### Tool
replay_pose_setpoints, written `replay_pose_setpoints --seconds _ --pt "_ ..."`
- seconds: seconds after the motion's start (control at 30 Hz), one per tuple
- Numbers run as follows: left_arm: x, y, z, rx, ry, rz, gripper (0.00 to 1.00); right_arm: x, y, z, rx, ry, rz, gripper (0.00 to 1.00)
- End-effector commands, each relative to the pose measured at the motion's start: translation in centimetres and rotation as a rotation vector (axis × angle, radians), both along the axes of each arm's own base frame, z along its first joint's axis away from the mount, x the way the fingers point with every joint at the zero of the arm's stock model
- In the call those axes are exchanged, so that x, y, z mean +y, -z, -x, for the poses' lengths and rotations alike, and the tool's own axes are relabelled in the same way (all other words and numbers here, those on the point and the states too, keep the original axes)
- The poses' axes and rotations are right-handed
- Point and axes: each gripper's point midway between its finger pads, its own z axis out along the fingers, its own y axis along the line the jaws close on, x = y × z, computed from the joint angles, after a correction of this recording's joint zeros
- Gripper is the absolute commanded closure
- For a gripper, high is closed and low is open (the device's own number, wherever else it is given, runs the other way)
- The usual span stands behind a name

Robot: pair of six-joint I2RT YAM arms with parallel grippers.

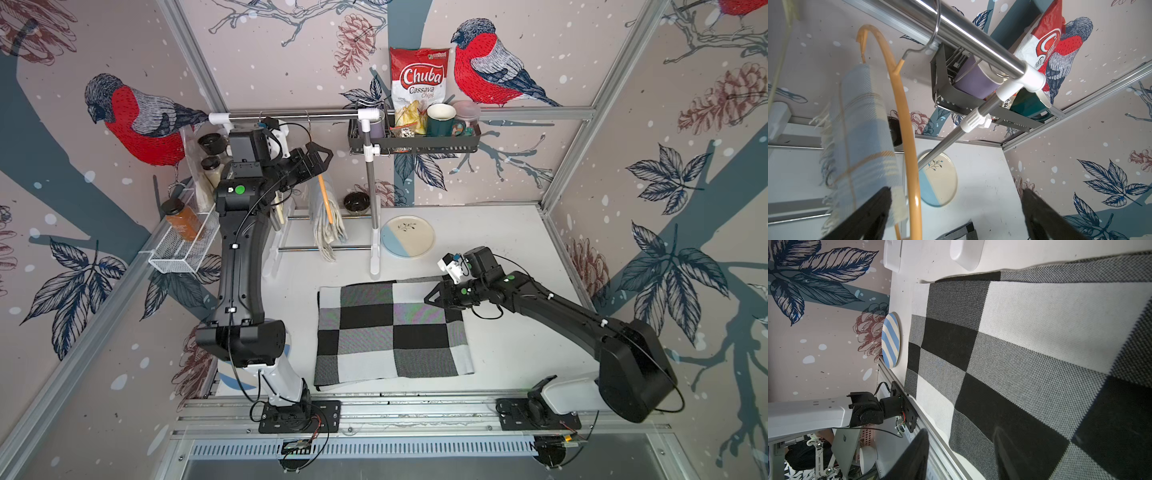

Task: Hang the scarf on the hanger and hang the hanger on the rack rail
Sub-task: Place the hanger at the clothesline, then pick up the hanger from the clothesline.

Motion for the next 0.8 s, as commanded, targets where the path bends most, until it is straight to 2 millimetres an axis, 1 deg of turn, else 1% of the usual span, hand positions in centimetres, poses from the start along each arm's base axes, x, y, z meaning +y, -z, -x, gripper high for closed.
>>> replay_pose_setpoints --seconds 0.0,0.07,0.13,0.17,0.23,0.27,0.3,0.33,0.4,0.43,0.47,0.5,0.53,0.57,0.6,0.63,0.67,0.7,0.77 --pt "3.3 -3.0 1.5 -0.127 -0.201 -0.074 0.04 0.4 -1.0 -0.1 -0.035 -0.012 -0.035 0.49" --pt "6.1 -3.1 2.7 -0.134 -0.363 -0.124 0.05 0.3 -1.1 0.0 -0.039 -0.011 -0.038 0.49" --pt "8.5 -2.7 2.9 -0.147 -0.486 -0.192 0.05 0.3 -1.2 0.0 -0.039 -0.009 -0.038 0.49" --pt "9.4 -1.9 2.5 -0.141 -0.53 -0.232 0.05 0.3 -1.3 0.0 -0.042 -0.009 -0.035 0.49" --pt "10.5 0.1 1.0 -0.096 -0.558 -0.298 0.05 0.2 -1.5 0.1 -0.048 -0.011 -0.034 0.48" --pt "10.8 1.5 0.0 -0.044 -0.551 -0.328 0.04 0.2 -1.7 0.1 -0.055 -0.009 -0.036 0.48" --pt "10.8 2.2 -0.9 -0.012 -0.539 -0.356 0.04 0.1 -1.7 0.2 -0.059 -0.007 -0.036 0.48" --pt "10.9 3.4 -1.9 0.029 -0.526 -0.384 0.04 0.1 -1.7 0.2 -0.061 -0.007 -0.037 0.48" --pt "11.5 5.4 -4.3 0.074 -0.523 -0.432 0.04 0.0 -1.6 0.3 -0.057 -0.007 -0.034 0.48" --pt "11.6 6.1 -5.3 0.082 -0.518 -0.451 0.05 -0.1 -1.5 0.3 -0.054 -0.006 -0.032 0.48" --pt "11.9 6.9 -6.1 0.104 -0.518 -0.474 0.04 -0.1 -1.5 0.4 -0.052 -0.008 -0.03 0.48" --pt "12.4 8.0 -6.6 0.149 -0.526 -0.502 0.06 -0.1 -1.4 0.5 -0.049 -0.011 -0.028 0.48" --pt "12.9 8.7 -7.0 0.183 -0.539 -0.522 0.09 -0.2 -1.3 0.5 -0.051 -0.01 -0.024 0.48" --pt "13.3 9.1 -7.3 0.211 -0.546 -0.535 0.12 -0.2 -1.3 0.6 -0.051 -0.01 -0.023 0.48" --pt "13.5 8.9 -7.4 0.221 -0.554 -0.537 0.2 -0.3 -1.2 0.6 -0.051 -0.007 -0.021 0.48" --pt "13.7 8.8 -7.4 0.229 -0.563 -0.535 0.31 -0.3 -1.1 0.6 -0.053 -0.006 -0.019 0.48" --pt "13.9 8.7 -7.3 0.231 -0.573 -0.53 0.49 -0.4 -1.1 0.6 -0.054 -0.005 -0.017 0.48" --pt "13.8 8.6 -7.3 0.225 -0.575 -0.523 0.62 -0.4 -1.0 0.6 -0.053 -0.004 -0.016 0.48" --pt "13.3 8.2 -7.3 0.203 -0.551 -0.506 0.74 -0.6 -1.0 0.6 -0.056 0.007 -0.008 0.49"
